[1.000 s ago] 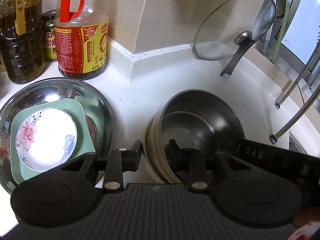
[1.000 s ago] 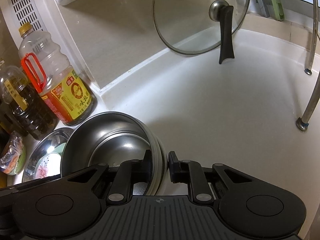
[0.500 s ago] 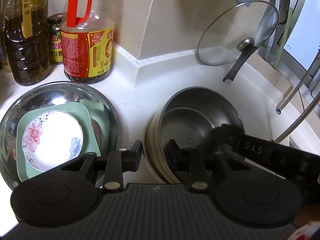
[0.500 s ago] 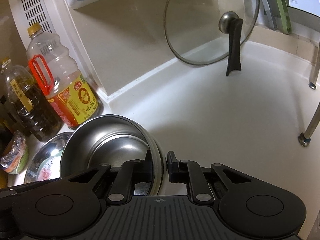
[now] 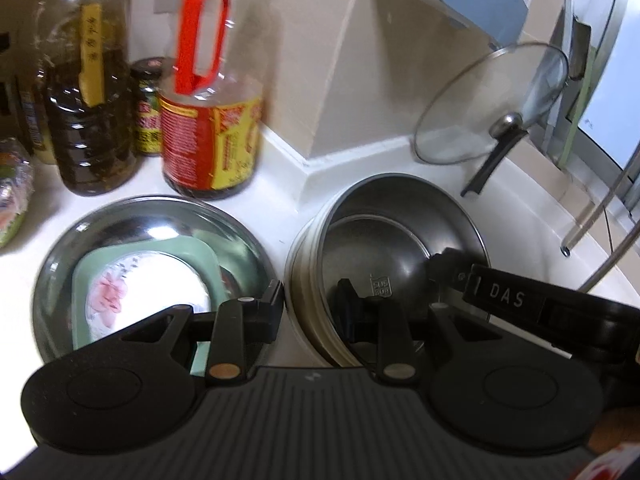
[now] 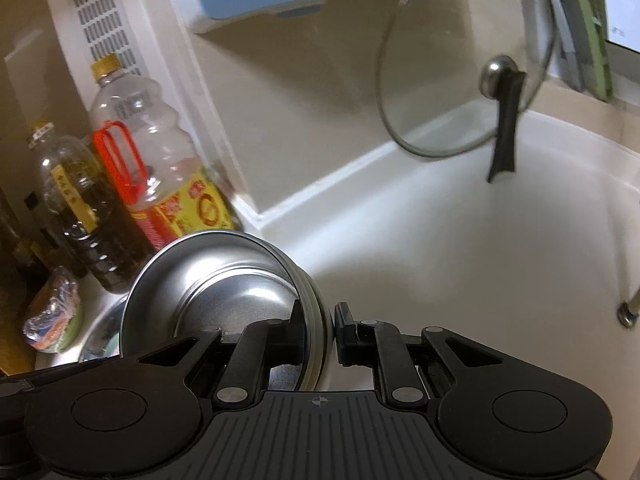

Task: Organize plates and bowls
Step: 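Lift the whole stack with both grippers toward the steel tray, then lower the stack onto the green plate in the steel tray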

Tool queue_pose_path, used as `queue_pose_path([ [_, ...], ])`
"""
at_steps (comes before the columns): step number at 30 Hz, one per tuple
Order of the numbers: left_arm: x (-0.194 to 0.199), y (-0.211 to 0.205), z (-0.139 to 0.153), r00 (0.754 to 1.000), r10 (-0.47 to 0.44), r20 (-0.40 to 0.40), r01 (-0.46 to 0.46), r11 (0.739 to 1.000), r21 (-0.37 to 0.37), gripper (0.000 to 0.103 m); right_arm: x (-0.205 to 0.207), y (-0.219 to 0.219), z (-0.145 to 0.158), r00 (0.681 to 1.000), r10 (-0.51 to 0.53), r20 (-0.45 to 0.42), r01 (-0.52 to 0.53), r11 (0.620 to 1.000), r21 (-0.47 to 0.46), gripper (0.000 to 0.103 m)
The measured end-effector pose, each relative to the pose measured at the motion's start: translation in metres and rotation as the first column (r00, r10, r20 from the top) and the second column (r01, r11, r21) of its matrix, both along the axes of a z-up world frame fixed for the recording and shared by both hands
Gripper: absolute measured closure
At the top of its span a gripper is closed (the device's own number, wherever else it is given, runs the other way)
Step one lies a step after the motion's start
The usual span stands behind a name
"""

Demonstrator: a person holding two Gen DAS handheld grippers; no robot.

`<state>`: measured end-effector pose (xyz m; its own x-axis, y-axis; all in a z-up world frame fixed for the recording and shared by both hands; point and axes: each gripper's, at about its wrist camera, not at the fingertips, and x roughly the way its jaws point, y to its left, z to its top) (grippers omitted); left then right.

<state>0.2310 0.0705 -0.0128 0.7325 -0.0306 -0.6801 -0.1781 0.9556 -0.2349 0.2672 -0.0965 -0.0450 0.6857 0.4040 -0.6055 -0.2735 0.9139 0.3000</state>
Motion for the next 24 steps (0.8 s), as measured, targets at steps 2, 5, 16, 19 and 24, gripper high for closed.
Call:
queue_pose_path([
  [2, -0.003, 0.008, 0.003, 1.0, 0.022, 0.008, -0.022, 1.0, 0.004, 0.078, 0.0, 0.009, 0.003, 1.0, 0.019, 0.009, -0.019, 1.0, 0.003, 0.088],
  [5, -0.009, 0.021, 0.008, 0.998, 0.059, 0.017, -0.059, 0.998, 0.012, 0.078, 0.002, 0.024, 0.008, 0.998, 0.055, 0.019, -0.055, 0.998, 0.009, 0.088],
  [16, -0.037, 0.073, 0.019, 0.98, 0.197, 0.03, -0.198, 0.979, 0.039, 0.078, -0.001, 0.09, 0.017, 0.979, 0.201, 0.036, -0.201, 0.979, 0.02, 0.089],
  [19, -0.04, 0.086, 0.02, 0.975, 0.22, 0.024, -0.221, 0.974, 0.044, 0.078, 0.002, 0.105, 0.017, 0.973, 0.228, 0.022, -0.228, 0.973, 0.023, 0.089],
  [24, -0.041, 0.106, 0.02, 0.966, 0.257, 0.008, -0.257, 0.966, 0.04, 0.078, 0.007, 0.126, 0.018, 0.963, 0.27, 0.004, -0.27, 0.963, 0.022, 0.089],
])
